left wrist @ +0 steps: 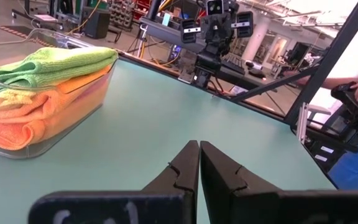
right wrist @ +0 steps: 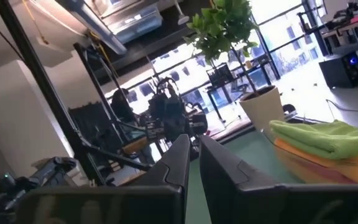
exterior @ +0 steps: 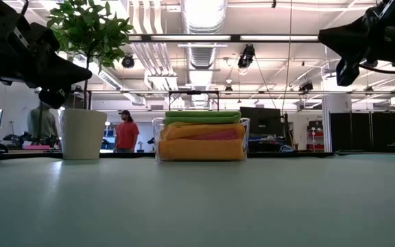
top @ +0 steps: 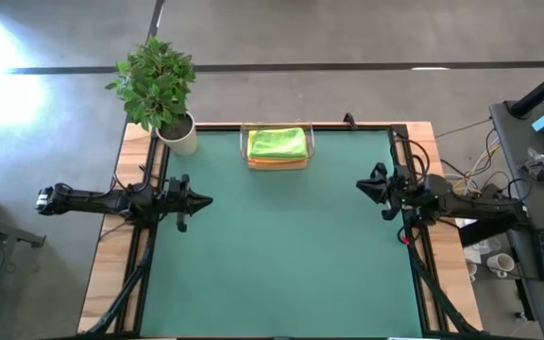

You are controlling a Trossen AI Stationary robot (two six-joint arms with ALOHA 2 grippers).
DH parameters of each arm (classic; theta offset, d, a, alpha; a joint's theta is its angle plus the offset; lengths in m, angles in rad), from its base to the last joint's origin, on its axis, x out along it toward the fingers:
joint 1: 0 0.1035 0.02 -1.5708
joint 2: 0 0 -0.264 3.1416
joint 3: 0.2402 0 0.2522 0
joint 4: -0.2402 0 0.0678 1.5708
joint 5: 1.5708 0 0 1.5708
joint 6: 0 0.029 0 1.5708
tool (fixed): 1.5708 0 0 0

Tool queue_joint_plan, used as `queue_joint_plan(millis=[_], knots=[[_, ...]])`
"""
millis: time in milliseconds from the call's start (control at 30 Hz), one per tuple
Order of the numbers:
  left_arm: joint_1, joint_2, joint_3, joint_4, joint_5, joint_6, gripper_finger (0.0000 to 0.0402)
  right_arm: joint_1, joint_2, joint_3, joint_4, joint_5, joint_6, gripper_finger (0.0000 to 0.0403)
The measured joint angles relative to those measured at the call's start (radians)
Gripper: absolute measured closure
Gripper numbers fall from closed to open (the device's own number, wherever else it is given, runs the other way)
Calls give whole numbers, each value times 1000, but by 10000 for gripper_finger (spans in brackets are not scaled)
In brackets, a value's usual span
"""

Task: Fold microfiber towels
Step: Return to Home Position

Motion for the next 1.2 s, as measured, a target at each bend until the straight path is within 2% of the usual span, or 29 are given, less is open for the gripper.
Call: queue_joint_plan(millis=[467, 1200], knots=[[0, -2, 0, 0, 0, 0, 401, 0, -5, 0, 0, 0, 0, 374], [0, 0, 0, 0, 0, 0, 402, 0, -89, 0, 0, 0, 0, 374]])
